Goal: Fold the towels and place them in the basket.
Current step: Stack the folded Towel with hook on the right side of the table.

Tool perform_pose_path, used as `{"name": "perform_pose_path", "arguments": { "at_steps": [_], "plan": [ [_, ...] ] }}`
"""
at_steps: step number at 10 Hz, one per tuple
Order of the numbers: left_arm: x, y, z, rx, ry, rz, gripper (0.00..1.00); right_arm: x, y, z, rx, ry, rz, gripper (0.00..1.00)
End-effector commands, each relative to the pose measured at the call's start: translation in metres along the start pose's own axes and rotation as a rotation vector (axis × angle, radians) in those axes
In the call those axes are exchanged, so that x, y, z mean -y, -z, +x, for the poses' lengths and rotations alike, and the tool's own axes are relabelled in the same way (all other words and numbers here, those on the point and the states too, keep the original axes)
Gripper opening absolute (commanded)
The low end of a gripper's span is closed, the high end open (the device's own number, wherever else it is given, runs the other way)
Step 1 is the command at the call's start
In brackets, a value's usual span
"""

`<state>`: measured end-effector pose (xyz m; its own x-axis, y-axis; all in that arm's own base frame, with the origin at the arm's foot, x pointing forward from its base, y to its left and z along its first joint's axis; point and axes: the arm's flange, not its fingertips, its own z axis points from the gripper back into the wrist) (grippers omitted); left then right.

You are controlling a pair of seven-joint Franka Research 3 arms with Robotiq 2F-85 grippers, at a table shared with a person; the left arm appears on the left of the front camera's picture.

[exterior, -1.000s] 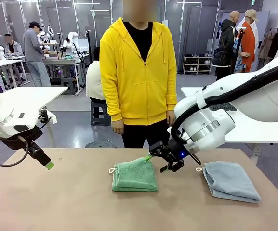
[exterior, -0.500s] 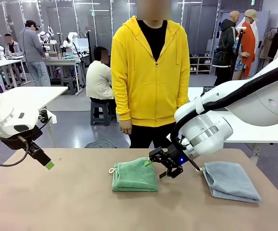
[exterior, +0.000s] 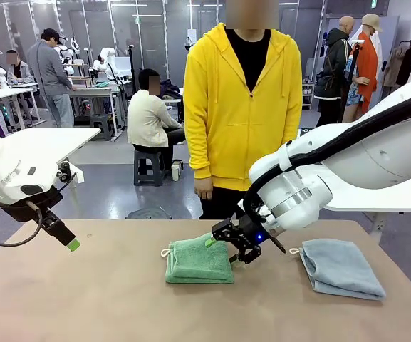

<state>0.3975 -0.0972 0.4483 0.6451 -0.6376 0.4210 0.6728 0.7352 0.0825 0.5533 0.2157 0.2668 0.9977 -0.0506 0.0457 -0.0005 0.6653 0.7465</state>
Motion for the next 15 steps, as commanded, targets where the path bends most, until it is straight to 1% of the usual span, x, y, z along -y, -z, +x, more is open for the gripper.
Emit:
{"name": "perform_pose_path", "arguments": {
  "at_steps": [1,3,4,5,6,8,9,10,11,13,14,15],
  "plan": [
    [0.002,-0.002,0.001,-0.015,-0.006,0.001,1.0,-0.003,0.009,0.009,-0.001,0.014,-0.014,1.0],
    [0.002,-0.002,0.001,-0.015,-0.006,0.001,1.0,-0.007,0.014,0.009,0.002,0.017,-0.028,1.0],
    [0.002,-0.002,0.001,-0.015,-0.006,0.001,1.0,-0.009,0.013,0.008,0.011,0.009,-0.048,0.53],
    [0.002,-0.002,0.001,-0.015,-0.006,0.001,1.0,-0.011,0.011,0.008,0.016,0.01,-0.061,0.41],
    [0.002,-0.002,0.001,-0.015,-0.006,0.001,1.0,-0.012,0.01,0.007,0.02,0.016,-0.068,0.0],
    [0.002,-0.002,0.001,-0.015,-0.006,0.001,1.0,-0.015,0.009,0.004,0.022,0.027,-0.09,0.0],
    [0.002,-0.002,0.001,-0.015,-0.006,0.001,1.0,-0.018,0.007,0.003,0.026,0.032,-0.103,0.14],
    [0.002,-0.002,0.001,-0.015,-0.006,0.001,1.0,-0.02,0.004,0.002,0.028,0.037,-0.114,0.04],
    [0.002,-0.002,0.001,-0.015,-0.006,0.001,1.0,-0.019,0.003,0.002,0.027,0.043,-0.129,0.0],
    [0.002,-0.002,0.001,-0.015,-0.006,0.001,1.0,-0.018,0.002,0.001,0.023,0.058,-0.173,0.0],
    [0.002,-0.002,0.001,-0.015,-0.006,0.001,1.0,-0.023,0.0,-0.001,0.023,0.056,-0.148,0.0],
    [0.002,-0.002,0.001,-0.015,-0.006,0.001,1.0,-0.026,-0.001,-0.004,0.021,0.069,-0.148,0.0]
  ]
}}
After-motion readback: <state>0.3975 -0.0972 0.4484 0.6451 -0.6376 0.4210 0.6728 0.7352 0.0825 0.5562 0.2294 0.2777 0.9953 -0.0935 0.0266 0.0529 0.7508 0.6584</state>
